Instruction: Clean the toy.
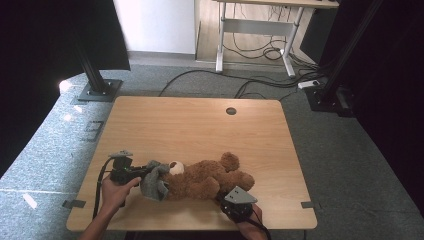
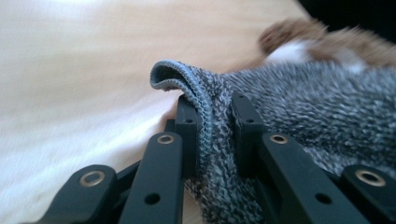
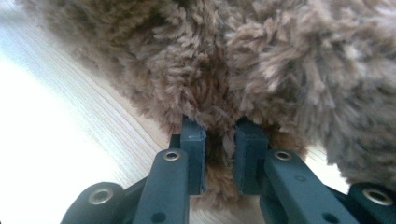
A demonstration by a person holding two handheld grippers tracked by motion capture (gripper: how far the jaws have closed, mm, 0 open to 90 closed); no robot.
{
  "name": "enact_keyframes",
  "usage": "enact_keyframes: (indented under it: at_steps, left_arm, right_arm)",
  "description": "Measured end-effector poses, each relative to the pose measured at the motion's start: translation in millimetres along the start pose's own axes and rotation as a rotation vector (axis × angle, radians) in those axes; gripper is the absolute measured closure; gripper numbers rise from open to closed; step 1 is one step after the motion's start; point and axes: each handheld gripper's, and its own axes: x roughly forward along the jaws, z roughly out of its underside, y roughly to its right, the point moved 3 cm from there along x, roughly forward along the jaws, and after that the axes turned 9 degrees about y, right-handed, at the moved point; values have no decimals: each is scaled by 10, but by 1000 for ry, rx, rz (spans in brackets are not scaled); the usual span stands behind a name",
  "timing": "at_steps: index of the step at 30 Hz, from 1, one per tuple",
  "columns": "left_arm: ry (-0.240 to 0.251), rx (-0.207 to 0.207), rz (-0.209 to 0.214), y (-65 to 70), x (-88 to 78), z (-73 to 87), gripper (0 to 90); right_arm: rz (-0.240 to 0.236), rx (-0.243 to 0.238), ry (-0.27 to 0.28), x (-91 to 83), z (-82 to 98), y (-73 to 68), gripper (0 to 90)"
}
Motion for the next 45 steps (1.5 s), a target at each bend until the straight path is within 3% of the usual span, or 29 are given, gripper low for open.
enact_keyframes:
  at_steps: [4,8,10,14,17,24,28,36,45]
  left_arm:
    - [-35,-25,-1,-65,52,111,761]
    - [-1,-44,45,-33,15,47,760]
    - [15,-58,62,-10,12,6,761]
    - [-1,-55,65,22,76,3,762]
    - [-16,-53,52,33,176,24,764]
    - [1,-63,17,-26,351,-75,770]
    - [19,-66,-4,-95,448,-178,772]
    - [57,-90,-30,-278,609,-424,771]
    - [75,-82,-40,-329,651,-511,771]
  right_arm:
    - [0,2,1,0,2,-2,771]
    - [-4,13,4,1,8,8,764]
    - [-15,38,10,3,14,22,727]
    - [-47,104,13,1,16,34,616]
    - [-42,85,3,39,12,5,606]
    - [68,-46,-27,245,-41,-16,676]
    - [107,-75,-37,375,-88,44,688]
    - [106,-30,-38,649,-197,304,691]
    - [78,26,-21,731,-220,455,691]
